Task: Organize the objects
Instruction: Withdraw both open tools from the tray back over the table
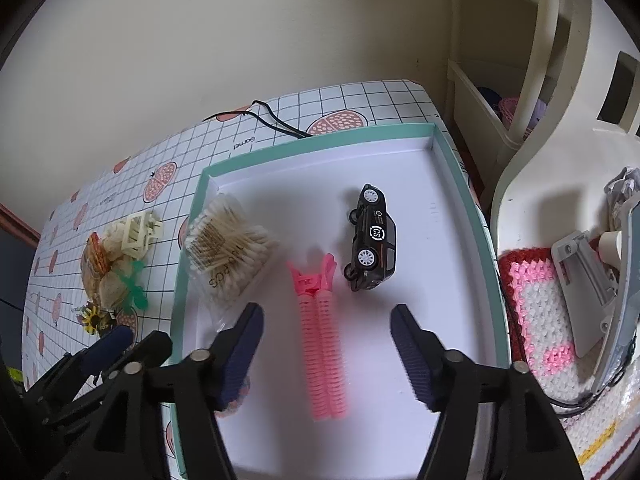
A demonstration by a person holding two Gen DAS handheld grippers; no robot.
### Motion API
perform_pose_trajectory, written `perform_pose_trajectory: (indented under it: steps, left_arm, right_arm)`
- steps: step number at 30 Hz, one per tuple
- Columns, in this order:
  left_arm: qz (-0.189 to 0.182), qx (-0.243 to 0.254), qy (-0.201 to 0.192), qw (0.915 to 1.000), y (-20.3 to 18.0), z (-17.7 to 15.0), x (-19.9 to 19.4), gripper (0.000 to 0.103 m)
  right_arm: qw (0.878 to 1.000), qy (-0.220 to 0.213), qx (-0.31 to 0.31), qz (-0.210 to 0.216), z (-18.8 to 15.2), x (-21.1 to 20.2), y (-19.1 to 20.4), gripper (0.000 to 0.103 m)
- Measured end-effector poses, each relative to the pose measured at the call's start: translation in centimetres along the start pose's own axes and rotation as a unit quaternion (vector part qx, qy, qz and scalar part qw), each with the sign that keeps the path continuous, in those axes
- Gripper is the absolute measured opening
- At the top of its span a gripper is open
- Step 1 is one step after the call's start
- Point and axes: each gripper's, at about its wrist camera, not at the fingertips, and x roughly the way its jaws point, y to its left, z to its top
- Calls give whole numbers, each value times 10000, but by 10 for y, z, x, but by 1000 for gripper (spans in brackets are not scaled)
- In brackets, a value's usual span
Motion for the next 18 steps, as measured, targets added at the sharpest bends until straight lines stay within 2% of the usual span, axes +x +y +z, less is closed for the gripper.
perform_pose_trajectory:
  steps: [1,3,4,11,13,14,15,18]
  left_arm:
    - [26,-19,0,10000,1,0,0,60]
    - [131,-48,-51,9999,5,1,-1,77]
    - [188,-55,-117,9997,6,1,-3,79]
    - [342,-135,-227,9991,16,4,-4,83]
    - [392,-159,-238,9988,18,2,-4,84]
    - [460,-187,-259,9984,20,2,-5,88]
    - [483,-210,-283,9982,21,2,-5,97]
    - [488,-291,-347,9978,26,4,-7,99]
  right_arm:
    - [10000,-4,0,5,0,0,0,75]
    - [10000,-10,3,-7,0,0,0,80]
    - [10000,-8,-3,-11,0,1,0,82]
    - [10000,-34,41,-29,1,1,-2,87]
    - [10000,-45,58,-51,1,1,-3,96]
    - [9999,-50,66,-61,1,2,-3,98]
    - [10000,-51,65,-56,2,2,-3,100]
    - [9999,-55,60,-61,2,2,-3,103]
